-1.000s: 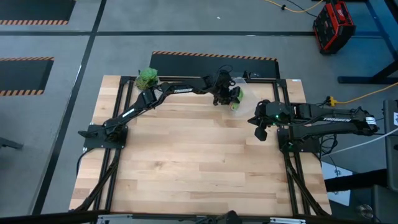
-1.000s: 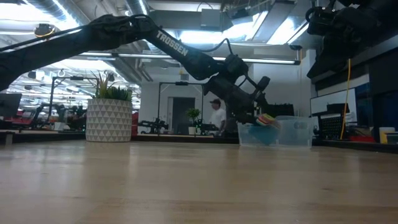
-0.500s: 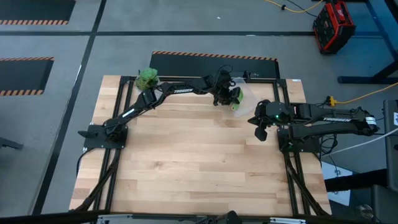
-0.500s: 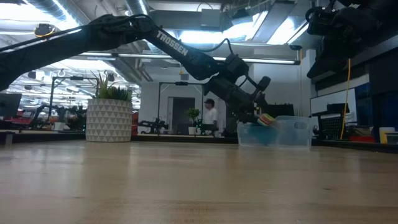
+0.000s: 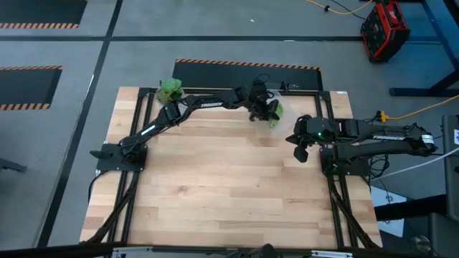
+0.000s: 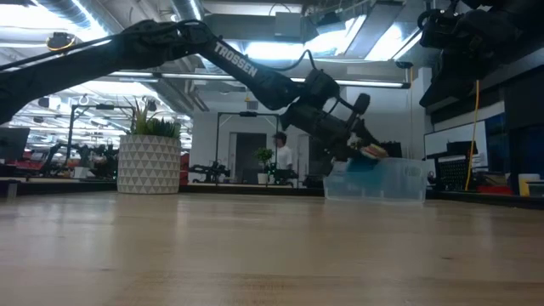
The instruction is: Nest measuring cups in basket
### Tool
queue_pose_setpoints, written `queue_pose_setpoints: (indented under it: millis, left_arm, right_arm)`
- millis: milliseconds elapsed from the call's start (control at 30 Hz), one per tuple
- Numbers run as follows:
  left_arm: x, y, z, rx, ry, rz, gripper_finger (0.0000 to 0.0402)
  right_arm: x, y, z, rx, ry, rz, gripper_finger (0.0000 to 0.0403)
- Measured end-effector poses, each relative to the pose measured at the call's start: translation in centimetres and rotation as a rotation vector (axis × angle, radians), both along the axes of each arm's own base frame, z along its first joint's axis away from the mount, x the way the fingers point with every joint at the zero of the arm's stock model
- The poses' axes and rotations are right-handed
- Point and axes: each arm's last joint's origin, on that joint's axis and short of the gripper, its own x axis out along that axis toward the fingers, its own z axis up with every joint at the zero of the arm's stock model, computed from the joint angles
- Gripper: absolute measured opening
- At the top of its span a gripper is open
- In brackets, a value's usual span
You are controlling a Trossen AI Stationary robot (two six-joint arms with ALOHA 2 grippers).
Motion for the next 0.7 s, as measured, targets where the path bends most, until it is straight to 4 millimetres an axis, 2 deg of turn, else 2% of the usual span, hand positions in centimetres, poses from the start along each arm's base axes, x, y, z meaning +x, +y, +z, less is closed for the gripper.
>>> queue_pose_setpoints:
  millis: [367, 700]
  left_arm:
    - [0.7, -1.9, 0.4, -0.046, -0.063, -0.161, 0.0081]
    - [0.5, -1.8, 0.3, -0.064, -0.05, -0.17, 0.0081]
  right_arm:
    - [0.0, 0.0, 0.0, 0.0, 0.0, 0.0, 0.0012]
    - [0.0, 0.0, 0.0, 0.0, 0.0, 0.0, 0.0012]
